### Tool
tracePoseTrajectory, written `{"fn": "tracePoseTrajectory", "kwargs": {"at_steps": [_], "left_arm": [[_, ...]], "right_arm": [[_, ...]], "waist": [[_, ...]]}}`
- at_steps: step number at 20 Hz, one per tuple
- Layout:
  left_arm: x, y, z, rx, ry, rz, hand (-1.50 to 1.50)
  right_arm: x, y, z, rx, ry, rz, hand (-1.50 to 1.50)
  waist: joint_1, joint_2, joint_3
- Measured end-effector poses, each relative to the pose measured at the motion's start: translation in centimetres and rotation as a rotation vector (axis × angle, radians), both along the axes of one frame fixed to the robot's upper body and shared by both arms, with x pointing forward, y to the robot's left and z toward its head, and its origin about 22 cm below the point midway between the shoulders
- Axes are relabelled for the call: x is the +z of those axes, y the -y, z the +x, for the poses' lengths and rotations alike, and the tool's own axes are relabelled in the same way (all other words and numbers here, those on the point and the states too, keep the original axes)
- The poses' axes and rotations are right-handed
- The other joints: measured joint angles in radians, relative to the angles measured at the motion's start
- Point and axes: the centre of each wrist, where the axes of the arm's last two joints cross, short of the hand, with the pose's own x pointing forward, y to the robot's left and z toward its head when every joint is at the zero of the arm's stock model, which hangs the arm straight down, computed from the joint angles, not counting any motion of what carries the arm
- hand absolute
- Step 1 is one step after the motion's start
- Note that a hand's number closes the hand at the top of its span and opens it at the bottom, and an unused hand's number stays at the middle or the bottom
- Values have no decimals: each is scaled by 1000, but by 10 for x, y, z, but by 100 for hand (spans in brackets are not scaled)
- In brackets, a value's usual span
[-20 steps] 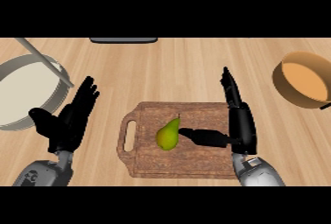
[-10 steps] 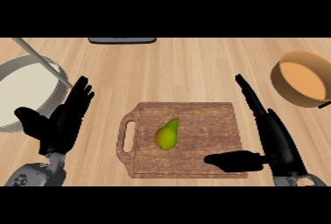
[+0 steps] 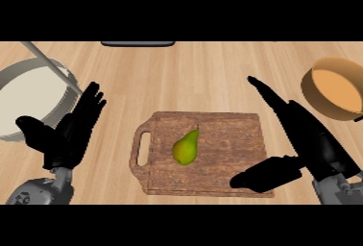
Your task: Pick the pear from the cutting board and place it in the pot
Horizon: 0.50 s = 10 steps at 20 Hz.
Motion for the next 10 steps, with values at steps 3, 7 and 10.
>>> {"fn": "tracePoseTrajectory", "kwargs": {"at_steps": [3, 7, 10], "left_arm": [[-2, -4, -1, 0, -6, -2, 0], [-1, 2, -5, 4, -2, 2, 0], [-1, 4, -3, -3, 1, 0, 0]], "right_arm": [[3, -6, 7, 8, -39, 0, -150], [0, -14, 19, 16, -90, -5, -150], [-13, -17, 27, 19, -150, -22, -150]], "waist": [[0, 1, 0], [0, 1, 1], [0, 2, 1]]}}
